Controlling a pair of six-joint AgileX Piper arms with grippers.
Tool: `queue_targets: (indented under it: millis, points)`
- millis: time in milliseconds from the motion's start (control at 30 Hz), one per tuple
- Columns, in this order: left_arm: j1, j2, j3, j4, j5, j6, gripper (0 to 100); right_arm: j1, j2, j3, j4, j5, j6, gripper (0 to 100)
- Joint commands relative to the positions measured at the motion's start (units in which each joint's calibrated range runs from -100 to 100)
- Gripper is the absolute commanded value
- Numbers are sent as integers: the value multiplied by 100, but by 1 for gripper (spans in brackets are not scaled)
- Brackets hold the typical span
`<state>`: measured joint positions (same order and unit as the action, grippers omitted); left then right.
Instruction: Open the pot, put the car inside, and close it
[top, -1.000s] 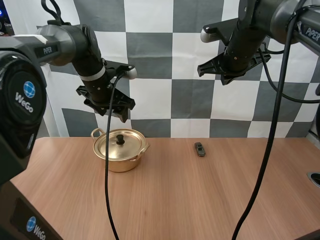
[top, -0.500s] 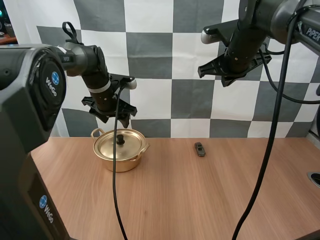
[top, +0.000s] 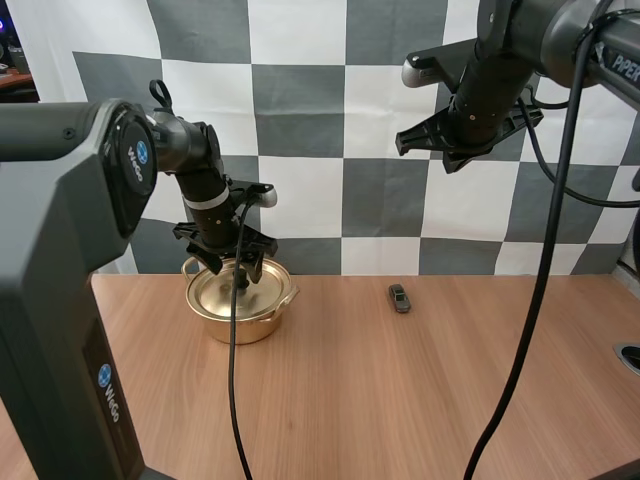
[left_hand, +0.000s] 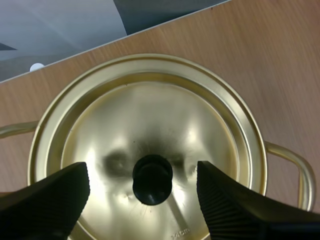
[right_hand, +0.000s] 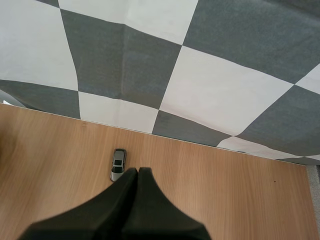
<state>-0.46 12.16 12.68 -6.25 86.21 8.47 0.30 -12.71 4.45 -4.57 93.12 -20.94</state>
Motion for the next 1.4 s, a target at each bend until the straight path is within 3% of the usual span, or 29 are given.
queue_targets:
  millis: [0, 233, 567, 600, 733, 1067, 1367]
  points:
    - [-3, 45, 2, -48, -6, 5, 100, -4, -2, 8, -5, 0, 0, 0]
    - [-3, 308, 2, -326, 56, 129, 100, -4, -2, 8, -5, 0, 0, 0]
    - [-3, 319, 2, -185, 99, 119, 100, -4, -2, 8, -5, -68, 0, 0]
    - [-3, 319, 2, -96, 99, 68, 91, -4, -2, 8, -5, -68, 0, 0]
    - [-3, 319, 2, 568, 27, -798, 1, -4, -2, 8, -5, -68, 0, 0]
    - [-3, 143, -13, 753, -357, -911, 1, -4, -2, 8, 5, -247, 0, 0]
    - [-3, -1016, -1078, -36, 234, -805, 0, -4, -2, 21, 5, -248, 0, 0]
